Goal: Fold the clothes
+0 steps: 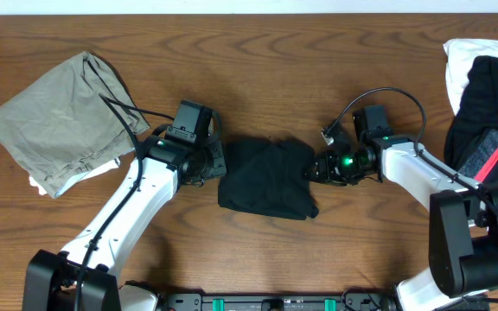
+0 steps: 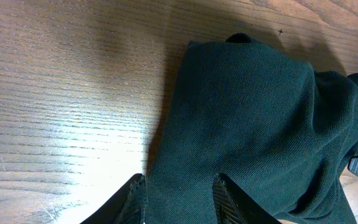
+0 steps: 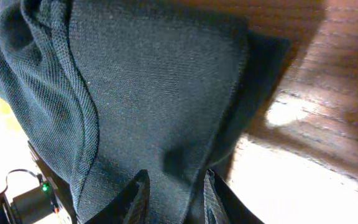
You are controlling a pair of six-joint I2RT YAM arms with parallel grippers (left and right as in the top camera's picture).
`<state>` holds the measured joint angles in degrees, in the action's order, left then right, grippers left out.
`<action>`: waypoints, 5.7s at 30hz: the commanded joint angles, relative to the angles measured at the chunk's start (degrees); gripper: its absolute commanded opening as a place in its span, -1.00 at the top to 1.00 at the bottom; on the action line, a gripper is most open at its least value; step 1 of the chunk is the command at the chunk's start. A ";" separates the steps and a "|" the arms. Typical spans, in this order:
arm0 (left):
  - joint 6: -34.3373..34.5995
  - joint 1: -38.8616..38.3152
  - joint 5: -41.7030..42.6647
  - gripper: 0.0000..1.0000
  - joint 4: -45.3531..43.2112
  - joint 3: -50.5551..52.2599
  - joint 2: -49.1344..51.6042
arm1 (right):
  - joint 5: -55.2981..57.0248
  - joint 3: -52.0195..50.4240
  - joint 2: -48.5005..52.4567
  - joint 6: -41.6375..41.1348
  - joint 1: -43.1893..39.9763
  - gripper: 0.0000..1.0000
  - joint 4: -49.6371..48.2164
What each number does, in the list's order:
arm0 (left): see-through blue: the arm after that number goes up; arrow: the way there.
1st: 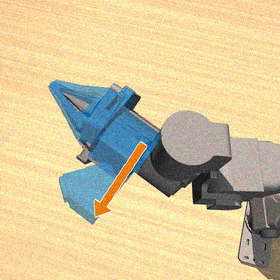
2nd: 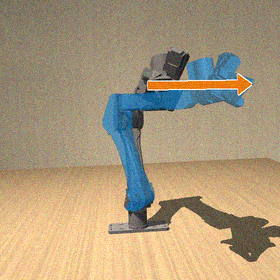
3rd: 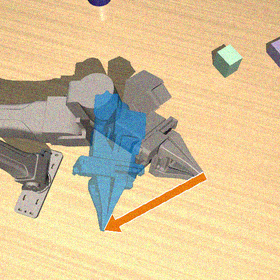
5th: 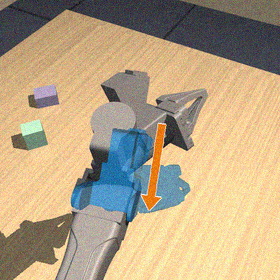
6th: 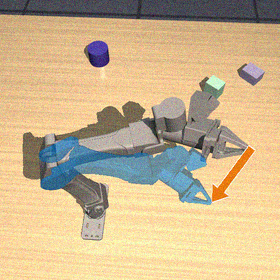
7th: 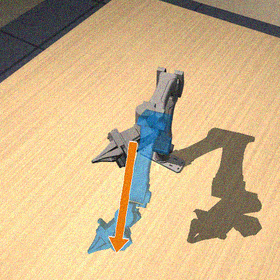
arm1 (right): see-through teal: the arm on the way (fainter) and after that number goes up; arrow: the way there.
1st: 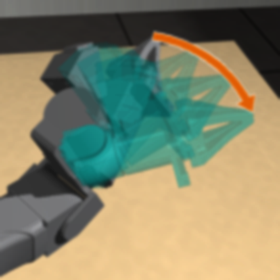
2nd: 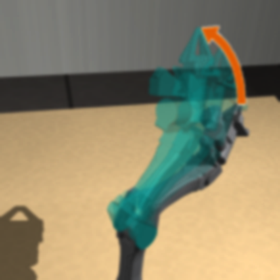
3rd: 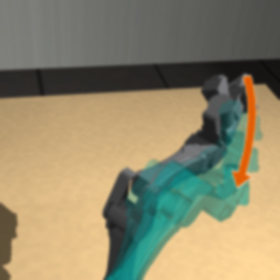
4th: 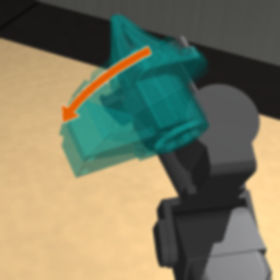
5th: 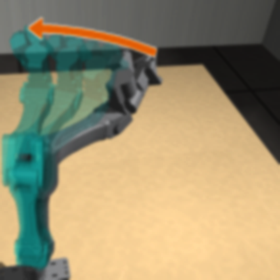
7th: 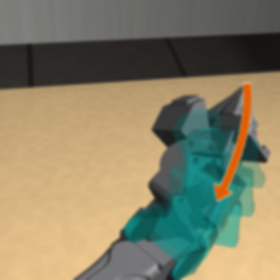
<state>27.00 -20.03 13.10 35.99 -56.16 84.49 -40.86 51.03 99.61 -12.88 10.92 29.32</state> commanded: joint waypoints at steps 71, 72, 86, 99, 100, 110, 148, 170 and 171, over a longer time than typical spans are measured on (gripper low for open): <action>-2.56 -7.37 3.74 0.09 -27.26 0.57 18.49 | 17.09 7.85 -9.92 3.65 15.10 0.92 3.30; -2.56 -7.37 3.74 0.09 -27.06 0.57 18.82 | 17.59 7.85 -8.96 3.06 16.02 0.93 2.80; -2.56 -7.37 3.74 0.08 -25.77 0.57 19.02 | 21.35 7.78 1.73 -0.63 20.92 0.98 -2.32; -2.58 -7.37 0.94 0.08 -22.67 0.57 19.06 | 18.38 7.78 9.18 -11.76 23.65 0.98 7.19; -2.58 -7.37 0.94 0.08 -22.53 0.57 19.17 | 18.45 7.78 9.18 -11.74 23.65 0.97 7.65; -2.29 -6.99 -0.66 0.08 -21.16 0.57 22.05 | 24.37 7.78 9.16 -11.74 22.27 0.97 14.32; 0.50 -6.99 6.86 0.04 1.49 -1.36 5.46 | 22.21 16.35 -9.20 2.03 10.47 0.45 27.23; -0.87 -7.58 2.54 -0.05 -0.92 -1.29 11.63 | 7.23 -3.80 -9.97 -6.82 13.20 0.56 12.79; -0.87 -7.69 2.95 -0.05 -1.18 -1.29 11.63 | 7.21 -4.00 -9.97 -6.91 13.53 0.55 12.37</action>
<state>26.96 -27.22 15.07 35.27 -57.49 95.85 -31.81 47.55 89.36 -18.74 23.18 42.30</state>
